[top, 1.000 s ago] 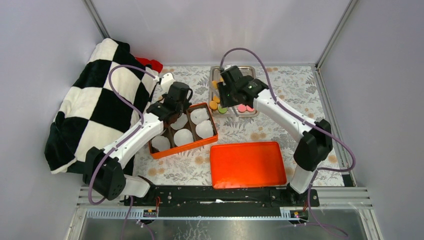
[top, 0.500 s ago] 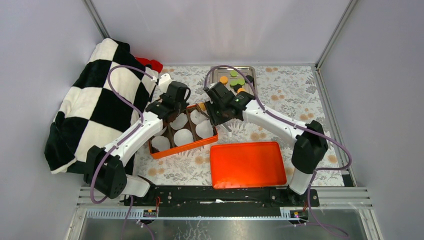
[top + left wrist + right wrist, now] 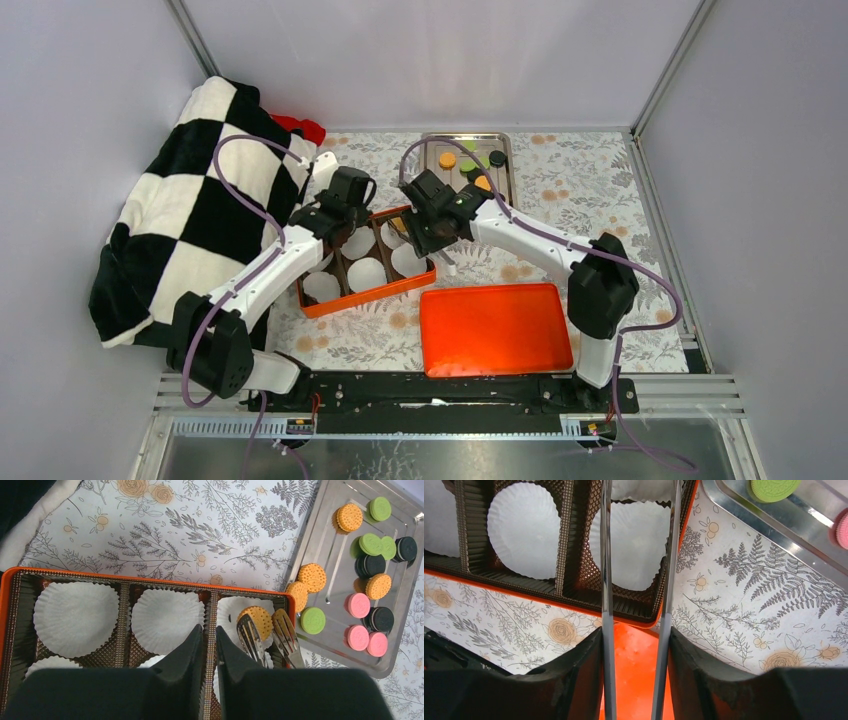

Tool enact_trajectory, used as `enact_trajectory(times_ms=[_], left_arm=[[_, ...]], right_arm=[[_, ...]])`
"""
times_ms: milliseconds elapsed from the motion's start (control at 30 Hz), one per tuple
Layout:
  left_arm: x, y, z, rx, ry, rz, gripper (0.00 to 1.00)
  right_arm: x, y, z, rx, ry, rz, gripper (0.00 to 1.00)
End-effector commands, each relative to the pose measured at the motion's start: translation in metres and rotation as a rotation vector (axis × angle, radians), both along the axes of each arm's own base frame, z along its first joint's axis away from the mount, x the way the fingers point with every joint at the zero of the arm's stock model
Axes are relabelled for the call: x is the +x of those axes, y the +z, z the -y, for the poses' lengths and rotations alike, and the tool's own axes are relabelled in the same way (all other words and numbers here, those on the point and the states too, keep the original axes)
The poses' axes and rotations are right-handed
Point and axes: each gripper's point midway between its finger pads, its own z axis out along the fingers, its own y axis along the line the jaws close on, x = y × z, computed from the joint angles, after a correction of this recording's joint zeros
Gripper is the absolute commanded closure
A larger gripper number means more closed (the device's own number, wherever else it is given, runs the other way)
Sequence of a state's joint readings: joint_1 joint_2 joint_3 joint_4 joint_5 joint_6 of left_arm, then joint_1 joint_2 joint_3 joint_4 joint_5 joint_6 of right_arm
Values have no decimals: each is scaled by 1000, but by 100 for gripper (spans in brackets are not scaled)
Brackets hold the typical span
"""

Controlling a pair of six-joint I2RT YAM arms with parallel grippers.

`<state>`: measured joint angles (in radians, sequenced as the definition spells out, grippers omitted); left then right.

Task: Pack the cookies

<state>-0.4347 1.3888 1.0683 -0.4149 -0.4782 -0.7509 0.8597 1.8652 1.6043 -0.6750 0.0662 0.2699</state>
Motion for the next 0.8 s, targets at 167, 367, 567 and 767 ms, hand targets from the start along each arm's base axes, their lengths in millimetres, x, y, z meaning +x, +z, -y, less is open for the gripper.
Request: enact_trajectory(times_ms=[167,367,567,767], left_arm=[[0,8,-4,-9,-13,54,75],[1,7,-1,-15,-23,51,75],[2,12,0,-27,-26,66,75],[6,13,8,-48,-49,60,75]], right_arm=[[18,29,-16,57,-13,90,44],[20,40,-14,75,-25,120,50],[27,88,15,76,-111,268,46],[29,93,54,-15,-209,342,47]])
